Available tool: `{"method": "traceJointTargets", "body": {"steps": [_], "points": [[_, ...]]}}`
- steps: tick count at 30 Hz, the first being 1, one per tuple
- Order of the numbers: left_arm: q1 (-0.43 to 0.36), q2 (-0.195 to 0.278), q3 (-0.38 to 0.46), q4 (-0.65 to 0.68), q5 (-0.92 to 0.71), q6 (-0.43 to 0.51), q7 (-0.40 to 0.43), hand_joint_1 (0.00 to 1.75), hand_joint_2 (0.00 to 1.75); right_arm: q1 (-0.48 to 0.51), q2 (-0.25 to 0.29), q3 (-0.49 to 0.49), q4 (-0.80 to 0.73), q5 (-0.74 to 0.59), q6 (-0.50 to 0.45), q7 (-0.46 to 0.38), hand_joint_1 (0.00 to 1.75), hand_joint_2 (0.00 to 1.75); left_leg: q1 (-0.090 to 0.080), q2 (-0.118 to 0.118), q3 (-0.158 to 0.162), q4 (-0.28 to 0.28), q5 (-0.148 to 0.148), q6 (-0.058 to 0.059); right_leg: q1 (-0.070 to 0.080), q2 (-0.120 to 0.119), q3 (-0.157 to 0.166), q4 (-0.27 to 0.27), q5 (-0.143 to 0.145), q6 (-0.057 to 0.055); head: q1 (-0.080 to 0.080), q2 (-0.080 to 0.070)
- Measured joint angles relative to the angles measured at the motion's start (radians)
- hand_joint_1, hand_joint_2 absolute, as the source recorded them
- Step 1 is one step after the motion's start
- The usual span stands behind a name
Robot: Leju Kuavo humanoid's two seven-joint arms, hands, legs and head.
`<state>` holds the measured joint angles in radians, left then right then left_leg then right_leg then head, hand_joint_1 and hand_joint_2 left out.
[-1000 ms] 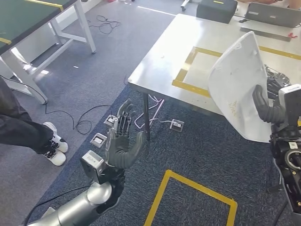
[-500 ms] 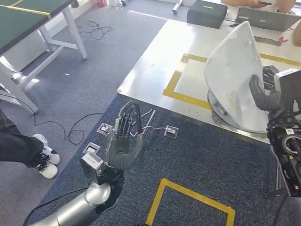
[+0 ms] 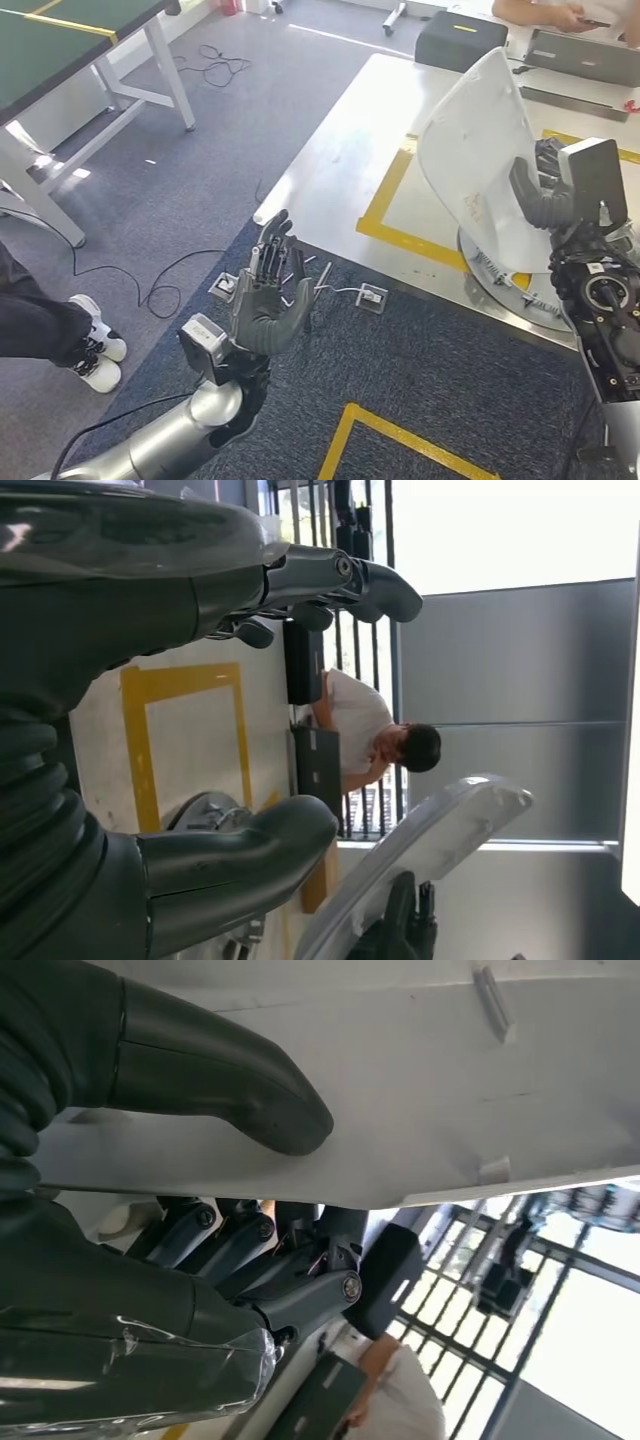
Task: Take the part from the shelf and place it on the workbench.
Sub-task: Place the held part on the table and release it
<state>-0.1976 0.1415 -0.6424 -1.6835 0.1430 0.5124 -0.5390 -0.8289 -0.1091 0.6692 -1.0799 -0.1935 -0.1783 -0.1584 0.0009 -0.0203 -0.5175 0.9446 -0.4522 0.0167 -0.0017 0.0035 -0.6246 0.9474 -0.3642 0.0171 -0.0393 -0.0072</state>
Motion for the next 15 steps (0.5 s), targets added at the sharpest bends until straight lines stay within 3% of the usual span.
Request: {"method": "traceJointTargets", "body": {"steps": [2, 4, 7, 9, 10, 11, 13, 15], "points": [[-0.002, -0.001, 0.000, 0.001, 0.001, -0.002, -0.002, 0.00, 1.75, -0.008, 0.015, 0.007, 0.014, 0.003, 0.002, -0.002, 1.75, 1.75, -0.001, -0.001, 0.005, 0.004, -0.008, -0.011, 0.001, 0.001, 0.018, -0.007, -0.006, -0.014, 0.002, 0.000], [-0.006, -0.002, 0.000, 0.001, 0.002, -0.004, -0.004, 0.00, 1.75, -0.021, 0.031, 0.014, 0.031, 0.007, 0.002, -0.006, 1.75, 1.75, 0.000, 0.003, -0.020, 0.060, -0.009, -0.020, -0.003, 0.002, 0.038, -0.014, -0.012, -0.026, 0.000, 0.000], [-0.008, -0.002, 0.000, 0.003, 0.004, -0.008, -0.005, 0.00, 1.75, -0.030, 0.059, 0.032, 0.067, 0.015, 0.000, -0.011, 1.75, 1.75, 0.002, 0.008, -0.152, 0.246, -0.053, -0.033, -0.004, 0.006, 0.064, -0.019, -0.032, -0.036, -0.006, 0.000], [-0.008, -0.002, 0.000, 0.005, 0.007, -0.009, -0.005, 0.00, 1.75, -0.029, 0.078, 0.044, 0.095, 0.019, -0.002, -0.012, 1.75, 1.75, 0.002, 0.009, -0.223, 0.295, -0.085, -0.036, -0.003, 0.010, 0.084, -0.018, -0.052, -0.036, -0.009, 0.000], [-0.008, -0.002, 0.000, 0.006, 0.007, -0.009, -0.005, 0.00, 1.75, -0.028, 0.084, 0.048, 0.105, 0.020, -0.002, -0.013, 1.75, 1.75, 0.002, 0.010, -0.233, 0.269, -0.075, -0.034, -0.003, 0.011, 0.097, -0.018, -0.063, -0.035, -0.010, 0.000], [-0.008, -0.002, 0.000, 0.006, 0.008, -0.009, -0.005, 0.00, 1.75, -0.029, 0.090, 0.051, 0.113, 0.020, -0.003, -0.013, 1.75, 1.75, 0.001, 0.010, -0.226, 0.213, -0.040, -0.030, -0.003, 0.011, 0.112, -0.019, -0.074, -0.035, -0.011, 0.000], [-0.008, -0.001, 0.000, 0.007, 0.008, -0.009, -0.005, 0.00, 1.75, -0.030, 0.098, 0.057, 0.130, 0.020, -0.004, -0.014, 1.75, 1.75, -0.005, 0.010, -0.190, 0.064, 0.079, -0.017, -0.001, 0.012, 0.136, -0.019, -0.098, -0.030, -0.012, 0.000], [-0.008, -0.001, 0.000, 0.008, 0.009, -0.009, -0.006, 0.00, 1.75, -0.031, 0.104, 0.064, 0.147, 0.020, -0.005, -0.014, 1.75, 1.75, -0.011, 0.010, -0.166, -0.021, 0.150, -0.005, 0.001, 0.015, 0.150, -0.021, -0.115, -0.021, -0.011, 0.000]]}}
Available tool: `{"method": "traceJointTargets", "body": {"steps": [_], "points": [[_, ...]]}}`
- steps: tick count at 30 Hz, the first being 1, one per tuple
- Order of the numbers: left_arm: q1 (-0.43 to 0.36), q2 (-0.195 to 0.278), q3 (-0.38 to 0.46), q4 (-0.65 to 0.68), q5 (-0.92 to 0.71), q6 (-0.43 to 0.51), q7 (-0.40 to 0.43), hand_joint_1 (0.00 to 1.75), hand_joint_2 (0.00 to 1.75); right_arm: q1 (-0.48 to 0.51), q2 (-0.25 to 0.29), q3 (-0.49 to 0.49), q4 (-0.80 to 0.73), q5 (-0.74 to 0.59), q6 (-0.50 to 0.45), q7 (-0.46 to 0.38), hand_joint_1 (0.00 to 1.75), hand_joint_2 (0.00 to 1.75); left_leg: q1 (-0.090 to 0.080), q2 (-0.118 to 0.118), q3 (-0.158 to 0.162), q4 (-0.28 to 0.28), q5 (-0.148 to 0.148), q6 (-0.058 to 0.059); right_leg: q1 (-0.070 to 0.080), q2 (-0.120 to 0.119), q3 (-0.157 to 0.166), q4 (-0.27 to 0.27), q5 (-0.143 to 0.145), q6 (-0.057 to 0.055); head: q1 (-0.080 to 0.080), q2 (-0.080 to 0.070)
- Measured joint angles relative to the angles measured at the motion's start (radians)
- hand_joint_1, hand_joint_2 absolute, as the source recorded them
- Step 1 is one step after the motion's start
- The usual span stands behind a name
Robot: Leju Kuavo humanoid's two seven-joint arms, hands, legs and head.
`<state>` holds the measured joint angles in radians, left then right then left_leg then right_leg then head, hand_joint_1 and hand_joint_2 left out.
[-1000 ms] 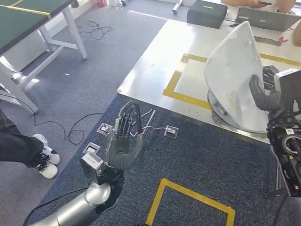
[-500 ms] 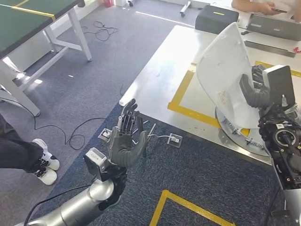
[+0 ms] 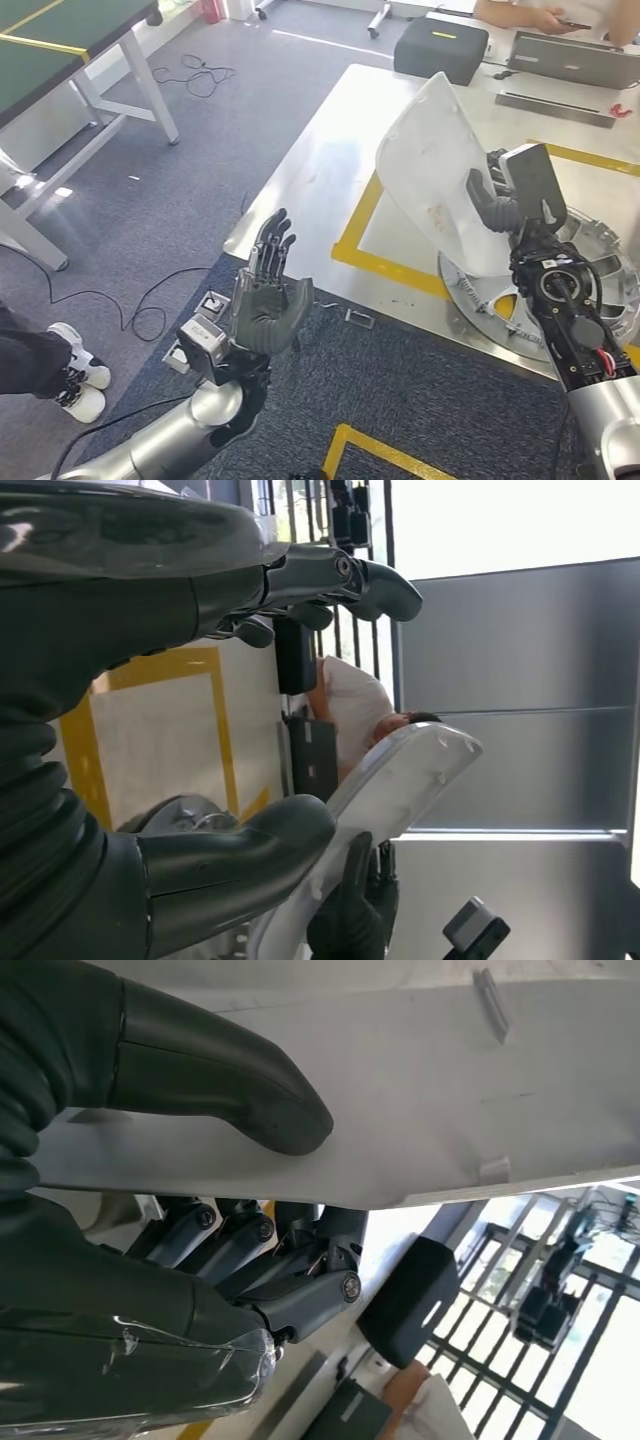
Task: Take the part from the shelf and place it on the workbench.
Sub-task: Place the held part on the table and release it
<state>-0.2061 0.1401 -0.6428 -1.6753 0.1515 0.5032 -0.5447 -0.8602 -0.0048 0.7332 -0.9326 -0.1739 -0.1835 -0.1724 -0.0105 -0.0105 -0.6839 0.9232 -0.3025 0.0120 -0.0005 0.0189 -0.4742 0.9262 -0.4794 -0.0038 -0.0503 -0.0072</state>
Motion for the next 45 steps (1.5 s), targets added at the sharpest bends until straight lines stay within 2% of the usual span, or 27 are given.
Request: {"method": "traceJointTargets", "body": {"steps": [2, 4, 6, 8, 9, 10, 11, 13, 15, 16, 18, 20, 21, 23, 25, 26, 29, 30, 31, 33, 35, 38, 39, 40, 41, 43, 45], "points": [[-0.002, -0.001, 0.000, 0.001, 0.000, 0.000, 0.000, 0.00, 1.75, -0.004, 0.005, 0.006, 0.011, 0.000, 0.000, 0.000, 1.75, 1.75, 0.000, 0.001, 0.013, -0.012, -0.003, 0.009, 0.001, 0.003, 0.011, 0.000, -0.006, 0.010, 0.000, 0.000], [-0.004, -0.002, 0.000, 0.001, 0.000, 0.000, -0.001, 0.00, 1.75, -0.010, 0.008, 0.009, 0.018, 0.000, -0.001, -0.001, 1.75, 1.75, 0.003, 0.002, 0.035, -0.018, -0.013, 0.018, 0.000, -0.002, -0.007, 0.048, -0.009, 0.018, 0.001, 0.000], [-0.005, -0.004, 0.000, 0.002, 0.000, 0.000, -0.001, 0.00, 1.75, -0.012, 0.009, 0.012, 0.027, 0.001, -0.001, -0.002, 1.75, 1.75, 0.005, 0.003, 0.059, -0.021, -0.029, 0.024, -0.002, -0.007, -0.078, 0.174, -0.035, 0.025, 0.004, 0.000], [-0.004, -0.005, 0.000, 0.004, 0.000, 0.000, -0.001, 0.00, 1.75, -0.009, 0.009, 0.015, 0.035, 0.000, -0.002, -0.001, 1.75, 1.75, 0.005, 0.003, 0.081, -0.020, -0.049, 0.026, -0.004, -0.008, -0.162, 0.294, -0.092, 0.031, 0.005, 0.000], [-0.004, -0.005, 0.000, 0.005, 0.000, 0.000, -0.001, 0.00, 1.75, -0.007, 0.009, 0.017, 0.039, 0.000, -0.002, -0.001, 1.75, 1.75, 0.006, 0.002, 0.094, -0.020, -0.060, 0.025, -0.006, -0.008, -0.188, 0.315, -0.115, 0.034, 0.005, 0.000], [-0.004, -0.005, 0.000, 0.005, 0.000, 0.000, -0.001, 0.00, 1.75, -0.006, 0.009, 0.019, 0.043, 0.000, -0.002, -0.001, 1.75, 1.75, 0.006, 0.001, 0.109, -0.020, -0.071, 0.024, -0.008, -0.009, -0.200, 0.301, -0.117, 0.036, 0.005, 0.000], [-0.004, -0.005, 0.000, 0.006, 0.001, 0.000, -0.001, 0.00, 1.75, -0.006, 0.009, 0.021, 0.047, 0.001, -0.002, -0.001, 1.75, 1.75, 0.007, -0.001, 0.126, -0.018, -0.084, 0.022, -0.011, -0.011, -0.197, 0.254, -0.090, 0.037, 0.006, 0.000], [-0.004, -0.005, 0.000, 0.008, 0.001, -0.002, -0.001, 0.00, 1.75, -0.007, 0.009, 0.025, 0.059, 0.004, -0.002, -0.002, 1.75, 1.75, 0.007, -0.002, 0.154, -0.014, -0.111, 0.014, -0.014, -0.014, -0.177, 0.108, 0.040, 0.036, 0.010, 0.000], [-0.006, -0.007, -0.001, 0.011, 0.004, -0.006, -0.001, 0.00, 1.75, -0.009, 0.012, 0.029, 0.074, 0.009, -0.001, -0.004, 1.75, 1.75, 0.006, -0.003, 0.163, -0.013, -0.130, 0.004, -0.012, -0.014, -0.160, 0.011, 0.132, 0.028, 0.012, 0.000], [-0.008, -0.008, -0.001, 0.013, 0.004, -0.008, -0.001, 0.00, 1.75, -0.010, 0.016, 0.032, 0.081, 0.012, -0.001, -0.006, 1.75, 1.75, 0.005, -0.003, 0.166, -0.011, -0.135, -0.001, -0.009, -0.014, -0.157, -0.006, 0.142, 0.021, 0.013, 0.000], [-0.013, -0.011, -0.002, 0.015, 0.006, -0.011, -0.002, 0.00, 1.75, -0.012, 0.026, 0.035, 0.091, 0.018, -0.002, -0.010, 1.75, 1.75, 0.008, -0.002, 0.165, 0.000, -0.140, -0.013, -0.007, -0.010, -0.144, -0.008, 0.137, 0.006, 0.010, 0.000], [-0.019, -0.012, -0.003, 0.018, 0.008, -0.012, -0.003, 0.00, 1.75, -0.020, 0.035, 0.038, 0.104, 0.022, -0.002, -0.013, 1.75, 1.75, 0.010, 0.001, 0.122, 0.080, -0.143, -0.022, -0.010, -0.007, -0.128, -0.011, 0.128, -0.005, 0.008, 0.000], [-0.022, -0.012, -0.004, 0.021, 0.010, -0.011, -0.003, 0.00, 1.75, -0.023, 0.042, 0.041, 0.112, 0.024, -0.001, -0.015, 1.75, 1.75, 0.012, 0.003, 0.077, 0.148, -0.151, -0.027, -0.010, -0.006, -0.121, -0.012, 0.122, -0.009, 0.006, 0.000], [-0.024, -0.012, -0.005, 0.027, 0.014, -0.010, -0.003, 0.00, 1.75, -0.024, 0.056, 0.048, 0.134, 0.025, 0.002, -0.019, 1.75, 1.75, 0.013, 0.004, -0.024, 0.277, -0.195, -0.035, -0.009, -0.004, -0.105, -0.012, 0.108, -0.014, 0.001, 0.000], [-0.024, -0.012, -0.006, 0.033, 0.018, -0.009, -0.003, 0.00, 1.75, -0.023, 0.070, 0.054, 0.157, 0.025, 0.002, -0.022, 1.75, 1.75, 0.014, 0.004, -0.081, 0.302, -0.222, -0.035, -0.009, -0.002, -0.086, -0.011, 0.091, -0.014, -0.001, 0.000], [-0.025, -0.012, -0.007, 0.035, 0.019, -0.008, -0.003, 0.00, 1.75, -0.024, 0.076, 0.056, 0.166, 0.025, 0.001, -0.024, 1.75, 1.75, 0.014, 0.004, -0.082, 0.261, -0.201, -0.032, -0.008, -0.001, -0.075, -0.011, 0.082, -0.014, -0.002, 0.000], [-0.030, -0.012, -0.008, 0.042, 0.019, -0.003, -0.004, 0.00, 1.75, -0.028, 0.093, 0.061, 0.195, 0.025, -0.006, -0.029, 1.75, 1.75, 0.010, 0.003, -0.024, 0.047, -0.042, -0.015, -0.006, 0.003, -0.046, -0.007, 0.052, -0.006, -0.005, 0.000], [-0.033, -0.012, -0.010, 0.045, 0.019, -0.002, -0.004, 0.00, 1.75, -0.030, 0.098, 0.063, 0.205, 0.028, -0.009, -0.028, 1.75, 1.75, 0.008, 0.002, -0.010, 0.004, -0.004, -0.011, -0.004, 0.004, -0.043, -0.005, 0.043, -0.001, -0.006, 0.000], [-0.036, -0.012, -0.012, 0.047, 0.019, 0.000, -0.004, 0.00, 1.75, -0.031, 0.102, 0.065, 0.215, 0.033, -0.013, -0.026, 1.75, 1.75, 0.006, 0.001, -0.004, -0.014, 0.013, -0.009, -0.002, 0.006, -0.040, -0.003, 0.033, 0.004, -0.007, 0.000], [-0.042, -0.014, -0.016, 0.051, 0.020, 0.000, -0.004, 0.00, 1.75, -0.034, 0.107, 0.069, 0.233, 0.044, -0.021, -0.022, 1.75, 1.75, 0.009, 0.000, 0.002, -0.012, 0.015, -0.005, -0.001, 0.006, -0.038, 0.000, 0.016, 0.014, -0.008, 0.000], [-0.050, -0.015, -0.022, 0.054, 0.020, 0.002, -0.004, 0.00, 1.75, -0.038, 0.109, 0.072, 0.251, 0.050, -0.025, -0.022, 1.75, 1.75, 0.014, 0.001, 0.012, -0.014, 0.009, 0.004, -0.001, 0.000, -0.052, 0.045, -0.020, 0.023, -0.005, 0.000], [-0.055, -0.018, -0.030, 0.060, 0.021, 0.002, -0.004, 0.00, 1.75, -0.040, 0.109, 0.080, 0.275, 0.052, -0.026, -0.022, 1.75, 1.75, 0.015, 0.001, 0.021, -0.014, -0.002, 0.015, -0.002, -0.006, -0.154, 0.249, -0.109, 0.035, 0.001, 0.000], [-0.055, -0.018, -0.032, 0.062, 0.021, 0.002, -0.004, 0.00, 1.75, -0.038, 0.109, 0.082, 0.283, 0.054, -0.026, -0.020, 1.75, 1.75, 0.015, 0.001, 0.023, -0.013, -0.006, 0.015, -0.003, -0.007, -0.188, 0.303, -0.120, 0.037, 0.001, 0.000], [-0.055, -0.018, -0.034, 0.065, 0.022, 0.003, -0.004, 0.00, 1.75, -0.036, 0.109, 0.083, 0.290, 0.057, -0.027, -0.017, 1.75, 1.75, 0.015, 0.001, 0.024, -0.012, -0.010, 0.015, -0.004, -0.007, -0.206, 0.320, -0.111, 0.038, 0.001, 0.000], [-0.055, -0.018, -0.036, 0.067, 0.023, 0.004, -0.004, 0.00, 1.75, -0.036, 0.109, 0.085, 0.297, 0.062, -0.027, -0.012, 1.75, 1.75, 0.015, -0.001, 0.027, -0.009, -0.014, 0.014, -0.005, -0.008, -0.203, 0.293, -0.081, 0.039, 0.001, 0.000], [-0.056, -0.018, -0.039, 0.070, 0.023, 0.008, -0.006, 0.00, 1.75, -0.037, 0.110, 0.088, 0.309, 0.072, -0.030, -0.001, 1.75, 1.75, 0.015, -0.003, 0.032, 0.000, -0.024, 0.009, -0.007, -0.009, -0.153, 0.152, 0.005, 0.035, 0.002, 0.000], [-0.056, -0.018, -0.042, 0.071, 0.024, 0.011, -0.008, 0.00, 1.75, -0.037, 0.111, 0.093, 0.321, 0.079, -0.033, 0.004, 1.75, 1.75, 0.012, -0.005, 0.034, 0.008, -0.030, 0.002, -0.004, -0.009, -0.102, 0.040, 0.052, 0.029, 0.002, 0.000]]}}
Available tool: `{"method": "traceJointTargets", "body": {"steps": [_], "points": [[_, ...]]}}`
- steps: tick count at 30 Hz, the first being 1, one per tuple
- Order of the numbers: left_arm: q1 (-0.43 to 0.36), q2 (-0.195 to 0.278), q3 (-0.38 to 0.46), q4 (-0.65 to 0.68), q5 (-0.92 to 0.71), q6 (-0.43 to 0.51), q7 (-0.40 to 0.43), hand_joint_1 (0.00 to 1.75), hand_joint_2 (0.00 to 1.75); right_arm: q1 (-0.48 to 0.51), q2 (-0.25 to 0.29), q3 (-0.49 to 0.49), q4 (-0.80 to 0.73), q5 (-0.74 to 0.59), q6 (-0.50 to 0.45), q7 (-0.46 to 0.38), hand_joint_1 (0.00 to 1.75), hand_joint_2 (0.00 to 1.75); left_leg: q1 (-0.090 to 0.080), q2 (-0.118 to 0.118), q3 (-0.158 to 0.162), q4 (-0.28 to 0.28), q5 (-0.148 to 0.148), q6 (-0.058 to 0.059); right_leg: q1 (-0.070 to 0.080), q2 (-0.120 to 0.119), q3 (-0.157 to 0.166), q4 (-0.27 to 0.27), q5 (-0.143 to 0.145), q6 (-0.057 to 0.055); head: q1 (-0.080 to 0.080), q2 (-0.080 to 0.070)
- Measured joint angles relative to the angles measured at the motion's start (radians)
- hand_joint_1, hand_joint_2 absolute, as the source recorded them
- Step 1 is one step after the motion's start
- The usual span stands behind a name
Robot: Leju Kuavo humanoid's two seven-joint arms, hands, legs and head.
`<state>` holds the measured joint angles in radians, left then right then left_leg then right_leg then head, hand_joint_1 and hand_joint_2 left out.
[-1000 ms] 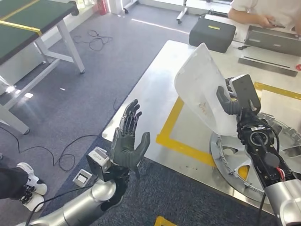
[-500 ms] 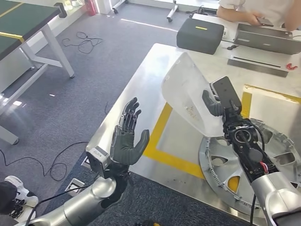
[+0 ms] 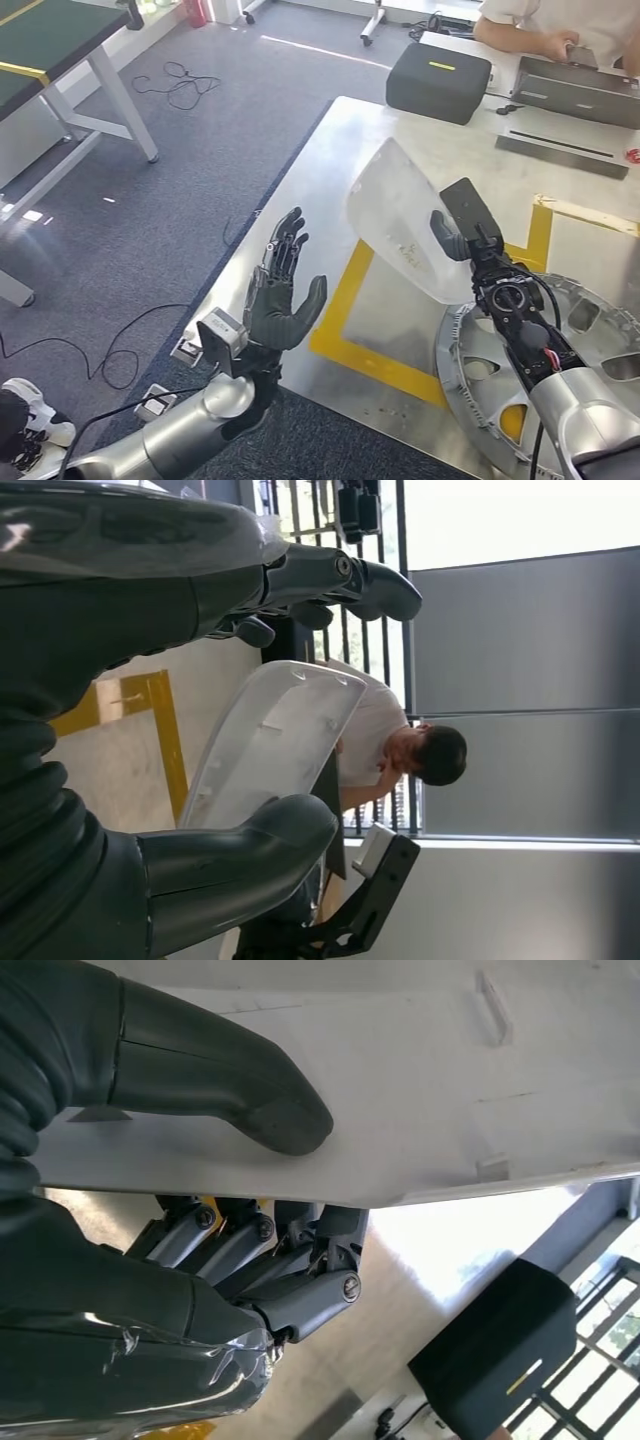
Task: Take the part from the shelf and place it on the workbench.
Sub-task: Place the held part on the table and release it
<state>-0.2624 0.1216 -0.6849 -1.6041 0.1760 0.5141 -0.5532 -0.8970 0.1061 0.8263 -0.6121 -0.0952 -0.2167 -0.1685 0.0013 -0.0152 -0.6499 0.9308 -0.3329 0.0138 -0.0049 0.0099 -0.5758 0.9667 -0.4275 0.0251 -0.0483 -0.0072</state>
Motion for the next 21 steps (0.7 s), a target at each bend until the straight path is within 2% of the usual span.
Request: {"method": "traceJointTargets", "body": {"steps": [1, 3, 5, 7, 14, 21], "points": [[0.000, 0.000, -0.002, 0.001, 0.001, 0.000, -0.001, 0.00, 1.75, 0.002, 0.001, 0.003, 0.007, 0.002, -0.001, 0.001, 1.75, 1.75, -0.003, -0.001, -0.001, 0.004, -0.004, -0.001, 0.000, 0.001, 0.011, -0.021, 0.003, -0.003, 0.000, 0.000], [0.000, 0.002, -0.005, 0.002, 0.002, 0.002, -0.002, 0.00, 1.75, 0.009, 0.002, 0.007, 0.020, 0.006, -0.002, 0.002, 1.75, 1.75, -0.006, -0.001, -0.002, 0.008, -0.006, 0.004, 0.001, 0.003, 0.017, -0.025, 0.001, -0.006, -0.003, 0.000], [0.000, 0.003, -0.008, 0.004, 0.003, 0.003, -0.004, 0.00, 1.75, 0.013, 0.003, 0.011, 0.032, 0.010, -0.003, 0.002, 0.87, 1.75, -0.004, 0.000, 0.000, 0.007, -0.007, 0.007, 0.003, 0.006, 0.018, -0.026, 0.001, -0.008, -0.003, 0.000], [0.000, 0.004, -0.010, 0.007, 0.005, 0.003, -0.006, 0.00, 1.75, 0.015, 0.003, 0.015, 0.042, 0.013, -0.004, 0.003, 0.00, 1.75, -0.004, 0.003, 0.003, 0.003, -0.006, 0.003, 0.005, 0.009, 0.018, -0.026, 0.001, -0.012, -0.004, 0.000], [0.000, 0.005, -0.012, 0.014, 0.011, 0.003, -0.005, 0.00, 1.75, 0.028, 0.003, 0.019, 0.063, 0.009, -0.005, -0.001, 0.00, 1.75, -0.003, 0.003, 0.007, -0.004, -0.004, -0.007, 0.005, 0.009, 0.018, -0.026, -0.001, -0.018, -0.004, 0.000], [0.000, 0.005, -0.013, 0.018, 0.009, 0.005, -0.005, 0.00, 1.75, 0.034, 0.003, 0.018, 0.073, -0.026, -0.002, -0.030, 0.00, 1.75, -0.003, 0.004, 0.008, -0.004, -0.006, -0.011, 0.004, 0.009, 0.019, -0.026, -0.002, -0.019, -0.004, 0.000]]}}
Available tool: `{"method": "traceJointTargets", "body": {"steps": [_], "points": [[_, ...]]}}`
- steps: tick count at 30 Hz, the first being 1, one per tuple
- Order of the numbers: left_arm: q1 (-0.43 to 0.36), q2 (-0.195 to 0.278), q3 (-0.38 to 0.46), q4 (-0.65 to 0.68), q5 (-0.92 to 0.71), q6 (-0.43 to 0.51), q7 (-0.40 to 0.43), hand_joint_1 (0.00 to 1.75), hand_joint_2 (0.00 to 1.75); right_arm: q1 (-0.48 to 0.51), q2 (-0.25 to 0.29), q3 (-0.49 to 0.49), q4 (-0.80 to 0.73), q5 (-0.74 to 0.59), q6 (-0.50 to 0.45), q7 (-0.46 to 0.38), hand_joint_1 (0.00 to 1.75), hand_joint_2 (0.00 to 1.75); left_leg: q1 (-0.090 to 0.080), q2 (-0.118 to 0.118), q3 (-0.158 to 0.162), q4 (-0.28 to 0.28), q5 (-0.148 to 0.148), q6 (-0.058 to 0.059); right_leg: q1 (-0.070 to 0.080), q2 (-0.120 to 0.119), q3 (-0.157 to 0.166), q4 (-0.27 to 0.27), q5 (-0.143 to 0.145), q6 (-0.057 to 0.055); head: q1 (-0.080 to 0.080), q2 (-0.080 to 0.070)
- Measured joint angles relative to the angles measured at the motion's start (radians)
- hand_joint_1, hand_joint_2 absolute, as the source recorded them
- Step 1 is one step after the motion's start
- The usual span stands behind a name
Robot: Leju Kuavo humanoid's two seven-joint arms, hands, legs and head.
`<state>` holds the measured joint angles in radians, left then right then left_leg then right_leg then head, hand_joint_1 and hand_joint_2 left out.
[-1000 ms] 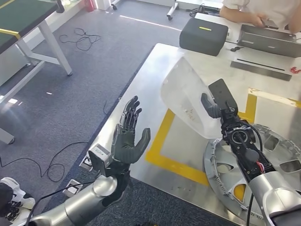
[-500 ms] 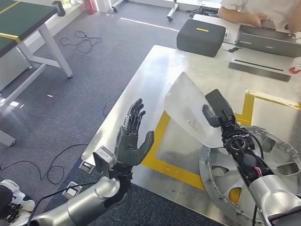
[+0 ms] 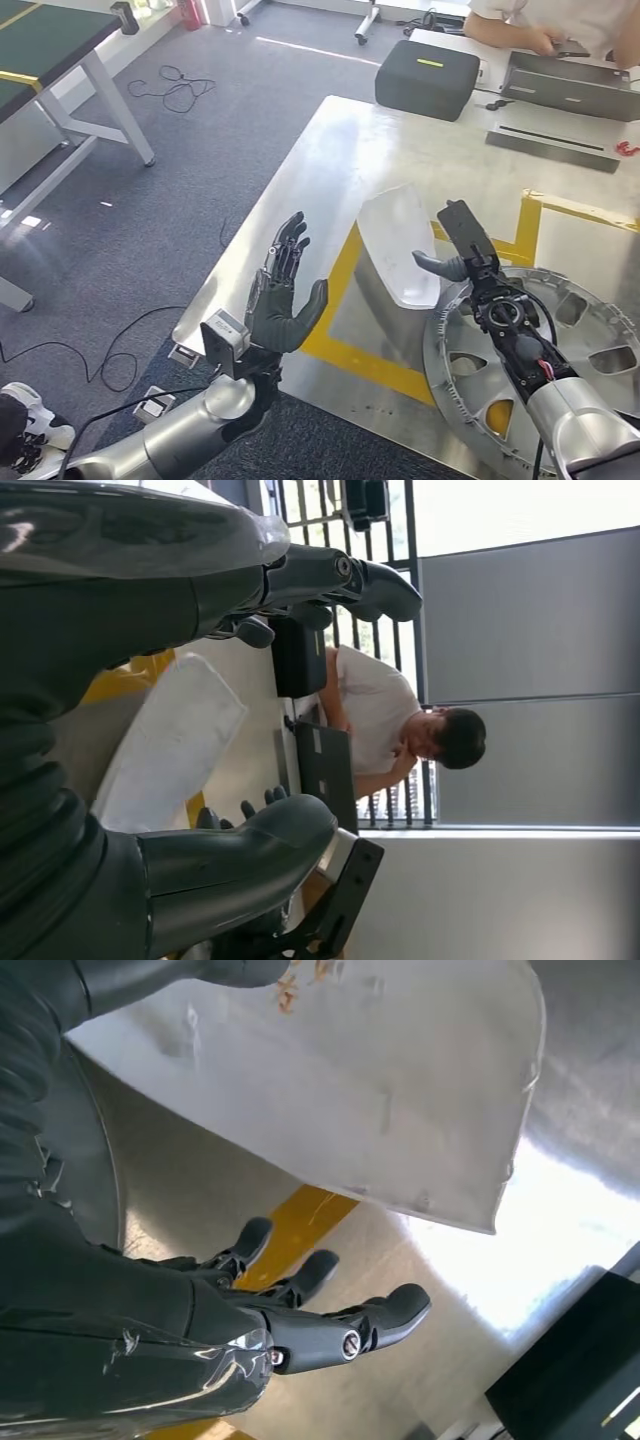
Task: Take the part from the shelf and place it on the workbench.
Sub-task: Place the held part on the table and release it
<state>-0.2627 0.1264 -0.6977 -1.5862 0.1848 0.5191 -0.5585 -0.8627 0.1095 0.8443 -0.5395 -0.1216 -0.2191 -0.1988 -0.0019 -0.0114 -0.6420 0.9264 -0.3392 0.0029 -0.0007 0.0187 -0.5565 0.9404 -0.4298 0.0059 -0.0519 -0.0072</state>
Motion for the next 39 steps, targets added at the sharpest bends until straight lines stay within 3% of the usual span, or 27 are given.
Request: {"method": "traceJointTargets", "body": {"steps": [3, 5, 7, 9, 14, 19, 26, 28, 30, 32, 33, 34, 35, 37, 39], "points": [[0.000, 0.000, 0.000, 0.000, -0.001, 0.002, 0.000, 0.00, 1.75, 0.007, 0.000, -0.002, 0.000, -0.010, 0.001, -0.010, 0.00, 1.75, 0.000, 0.000, 0.000, 0.000, 0.000, -0.001, -0.001, 0.000, 0.000, 0.000, 0.000, 0.000, 0.000, 0.000], [0.000, 0.000, 0.000, 0.000, -0.001, 0.003, 0.000, 0.00, 1.75, 0.011, 0.000, -0.002, 0.000, -0.011, 0.001, -0.012, 0.00, 0.87, 0.000, 0.000, 0.000, 0.000, -0.001, -0.001, -0.002, 0.000, 0.001, 0.000, 0.000, 0.000, 0.000, 0.000], [0.000, 0.001, 0.000, 0.000, -0.002, 0.004, 0.000, 0.00, 0.87, 0.013, 0.000, -0.002, 0.000, -0.013, 0.002, -0.014, 0.00, 0.00, -0.001, 0.000, 0.000, 0.000, -0.001, -0.001, -0.003, 0.000, 0.001, 0.000, 0.000, 0.000, 0.000, 0.000], [0.000, 0.001, 0.000, 0.000, -0.002, 0.004, 0.000, 0.00, 0.00, 0.013, 0.000, -0.003, 0.000, -0.021, 0.003, -0.021, 0.00, 0.00, -0.001, 0.000, 0.000, 0.001, -0.001, -0.001, -0.003, 0.000, 0.001, -0.001, 0.000, 0.000, 0.000, 0.000], [0.002, 0.003, 0.000, 0.000, -0.003, 0.007, 0.000, 0.00, 0.00, 0.038, -0.008, -0.020, -0.027, -0.096, 0.029, -0.083, 0.00, 0.00, -0.001, 0.000, 0.000, 0.001, -0.001, 0.000, -0.003, -0.001, 0.002, -0.001, 0.000, 0.000, 0.000, 0.000], [0.016, 0.009, 0.000, 0.000, -0.012, 0.016, 0.004, 0.00, 0.00, 0.120, -0.042, -0.052, -0.149, -0.198, 0.037, -0.123, 0.00, 0.00, -0.003, -0.001, 0.000, 0.003, -0.002, 0.001, -0.004, -0.002, 0.003, -0.002, -0.001, 0.001, 0.000, 0.000], [0.046, 0.026, 0.006, -0.003, -0.036, 0.036, 0.017, 0.00, 0.00, 0.270, -0.104, -0.086, -0.432, -0.262, 0.039, -0.129, 0.00, 0.00, -0.008, -0.001, 0.007, 0.011, -0.018, 0.018, -0.007, -0.001, 0.015, -0.006, -0.010, 0.016, 0.000, 0.000], [0.051, 0.029, 0.008, -0.008, -0.041, 0.037, 0.021, 0.00, 0.00, 0.299, -0.118, -0.092, -0.501, -0.258, 0.035, -0.128, 0.00, 0.00, -0.001, 0.002, 0.022, -0.003, -0.018, 0.022, -0.007, -0.003, 0.013, 0.006, -0.022, 0.021, 0.000, 0.000], [0.054, 0.030, 0.009, -0.011, -0.042, 0.038, 0.023, 0.00, 0.00, 0.318, -0.132, -0.097, -0.556, -0.255, 0.034, -0.127, 0.00, 0.00, 0.006, 0.006, 0.041, -0.017, -0.018, 0.027, -0.007, -0.006, -0.021, 0.089, -0.069, 0.028, 0.004, 0.000], [0.056, 0.031, 0.009, -0.011, -0.043, 0.038, 0.026, 0.00, 0.00, 0.334, -0.144, -0.100, -0.599, -0.255, 0.034, -0.126, 0.00, 0.00, 0.006, 0.004, 0.049, -0.018, -0.023, 0.030, -0.010, -0.007, -0.090, 0.234, -0.130, 0.035, 0.007, 0.000], [0.059, 0.031, 0.009, -0.011, -0.043, 0.038, 0.027, 0.00, 0.00, 0.343, -0.149, -0.101, -0.618, -0.255, 0.035, -0.125, 0.00, 0.00, 0.007, 0.001, 0.051, -0.018, -0.025, 0.028, -0.013, -0.008, -0.119, 0.287, -0.145, 0.039, 0.007, 0.000], [0.061, 0.032, 0.009, -0.011, -0.045, 0.038, 0.029, 0.00, 0.00, 0.353, -0.153, -0.102, -0.637, -0.255, 0.036, -0.124, 0.00, 0.00, 0.009, -0.005, 0.053, -0.017, -0.027, 0.026, -0.016, -0.009, -0.130, 0.301, -0.139, 0.043, 0.007, 0.000], [0.064, 0.032, 0.009, -0.011, -0.047, 0.038, 0.030, 0.00, 0.00, 0.362, -0.159, -0.104, -0.657, -0.255, 0.037, -0.124, 0.00, 0.00, 0.012, -0.012, 0.055, -0.015, -0.030, 0.022, -0.021, -0.008, -0.119, 0.272, -0.112, 0.048, 0.007, 0.000], [0.066, 0.033, 0.009, -0.011, -0.050, 0.037, 0.032, 0.00, 0.00, 0.380, -0.173, -0.108, -0.701, -0.253, 0.037, -0.124, 0.00, 0.00, 0.018, -0.030, 0.059, -0.005, -0.038, 0.010, -0.032, 0.010, -0.053, 0.130, -0.038, 0.057, 0.008, 0.000], [0.067, 0.034, 0.010, -0.013, -0.054, 0.037, 0.036, 0.00, 0.00, 0.402, -0.186, -0.112, -0.754, -0.247, 0.030, -0.120, 0.00, 0.00, 0.019, -0.046, 0.056, 0.009, -0.045, -0.004, -0.036, 0.037, 0.004, 0.026, -0.005, 0.055, 0.010, 0.000]]}}
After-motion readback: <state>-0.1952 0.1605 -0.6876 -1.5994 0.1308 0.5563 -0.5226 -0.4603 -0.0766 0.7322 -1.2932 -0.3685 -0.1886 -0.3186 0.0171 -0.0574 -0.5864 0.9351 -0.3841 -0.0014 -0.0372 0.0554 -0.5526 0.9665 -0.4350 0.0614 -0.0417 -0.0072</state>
